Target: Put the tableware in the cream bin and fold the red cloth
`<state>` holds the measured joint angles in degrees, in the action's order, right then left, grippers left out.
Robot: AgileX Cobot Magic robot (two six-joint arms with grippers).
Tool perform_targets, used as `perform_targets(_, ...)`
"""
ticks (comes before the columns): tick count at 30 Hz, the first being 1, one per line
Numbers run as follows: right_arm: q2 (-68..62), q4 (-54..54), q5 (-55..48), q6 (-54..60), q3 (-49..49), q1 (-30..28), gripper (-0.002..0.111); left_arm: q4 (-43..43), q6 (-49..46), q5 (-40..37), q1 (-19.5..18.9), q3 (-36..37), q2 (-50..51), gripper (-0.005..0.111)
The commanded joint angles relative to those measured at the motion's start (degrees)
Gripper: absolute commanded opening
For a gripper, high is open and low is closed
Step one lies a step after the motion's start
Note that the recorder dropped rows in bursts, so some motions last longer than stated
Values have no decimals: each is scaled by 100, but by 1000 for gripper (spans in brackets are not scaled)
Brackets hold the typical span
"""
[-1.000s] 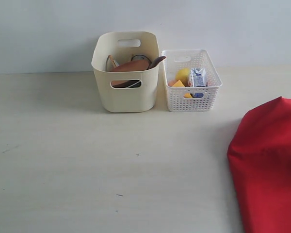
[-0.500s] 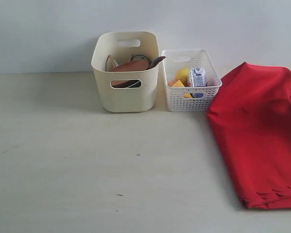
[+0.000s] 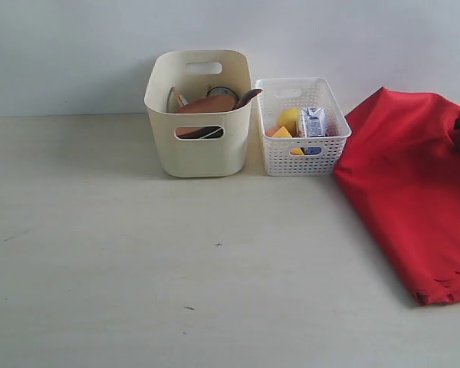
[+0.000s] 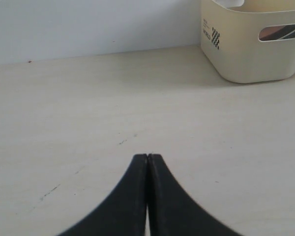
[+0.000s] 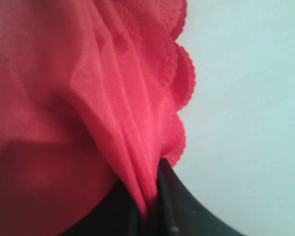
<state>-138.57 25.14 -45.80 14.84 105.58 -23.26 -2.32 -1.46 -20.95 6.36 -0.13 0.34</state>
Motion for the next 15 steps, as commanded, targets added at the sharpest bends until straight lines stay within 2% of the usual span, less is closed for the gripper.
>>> perform_targets(1,-221,-61,97,-63,60,-258,0,9,6,33,-23,13,-34,0)
perform_targets(5,-245,25,252,-150,60,-444,0,9,-5,33,-23,13,-34,0)
perform_targets(10,-259,699,587,143,60,-402,0,9,16,33,-23,13,-34,0)
perform_targets(15,-360,1647,776,1099,148,-267,0,9,16,33,-23,13,-34,0)
